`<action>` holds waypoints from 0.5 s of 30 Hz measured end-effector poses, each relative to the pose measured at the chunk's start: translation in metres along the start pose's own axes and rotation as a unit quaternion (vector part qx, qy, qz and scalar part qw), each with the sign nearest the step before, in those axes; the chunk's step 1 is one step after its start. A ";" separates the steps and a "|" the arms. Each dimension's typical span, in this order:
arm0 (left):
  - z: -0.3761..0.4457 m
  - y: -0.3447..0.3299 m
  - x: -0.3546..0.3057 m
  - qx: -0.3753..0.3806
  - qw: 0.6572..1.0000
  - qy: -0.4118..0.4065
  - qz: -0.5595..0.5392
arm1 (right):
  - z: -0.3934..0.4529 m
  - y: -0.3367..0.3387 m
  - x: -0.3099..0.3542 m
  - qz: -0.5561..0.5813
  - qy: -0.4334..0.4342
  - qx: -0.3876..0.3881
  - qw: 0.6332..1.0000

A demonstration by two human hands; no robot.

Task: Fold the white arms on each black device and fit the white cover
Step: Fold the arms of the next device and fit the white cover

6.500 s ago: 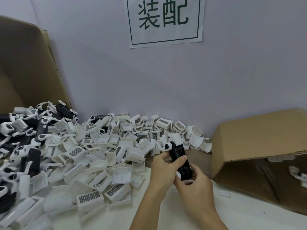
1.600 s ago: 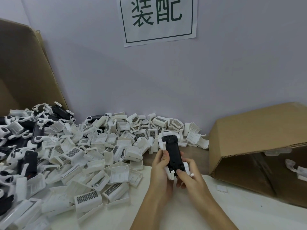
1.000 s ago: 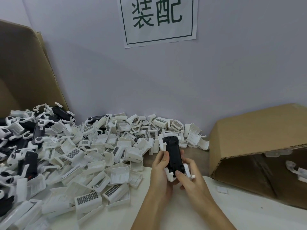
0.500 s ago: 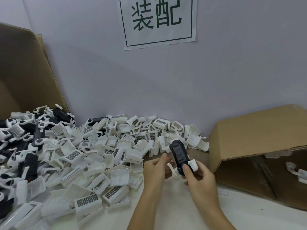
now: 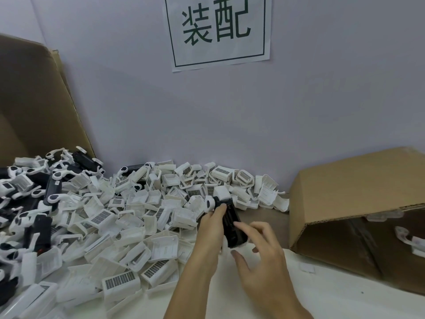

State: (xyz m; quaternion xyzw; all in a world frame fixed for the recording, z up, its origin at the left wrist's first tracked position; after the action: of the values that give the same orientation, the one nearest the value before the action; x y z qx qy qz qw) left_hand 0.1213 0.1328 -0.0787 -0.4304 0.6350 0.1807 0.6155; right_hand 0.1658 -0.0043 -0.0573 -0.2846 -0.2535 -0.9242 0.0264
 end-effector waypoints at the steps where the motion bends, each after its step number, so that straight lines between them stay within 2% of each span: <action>1: 0.000 0.003 0.002 -0.013 1.000 0.006 -0.019 | 0.000 0.004 0.000 0.022 -0.007 -0.014 1.000; 4: -0.001 0.006 0.010 -0.023 0.993 0.036 -0.107 | 0.000 0.019 -0.012 0.098 -0.063 -0.080 0.990; 7: -0.003 0.007 0.014 -0.024 0.985 0.047 -0.167 | -0.001 0.022 -0.026 0.148 -0.128 -0.104 0.975; 15: -0.010 0.007 0.010 -0.043 0.992 0.011 -0.114 | -0.002 0.015 -0.044 0.163 -0.208 -0.080 0.961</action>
State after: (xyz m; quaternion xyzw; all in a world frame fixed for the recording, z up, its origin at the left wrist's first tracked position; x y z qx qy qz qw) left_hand 0.1108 0.1258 -0.0883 -0.5284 0.5798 0.1318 0.6061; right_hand 0.2044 -0.0228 -0.0758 -0.5087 -0.1291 -0.8452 0.1008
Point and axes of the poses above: each hand's wrist, its own z-axis towards the middle knuckle, its own y-axis out of the back of the hand, x = y × z, the point moved 9 cm from there along z, towards the middle knuckle, and after that the axes turned 8 degrees about -z, right-handed, at the moved point
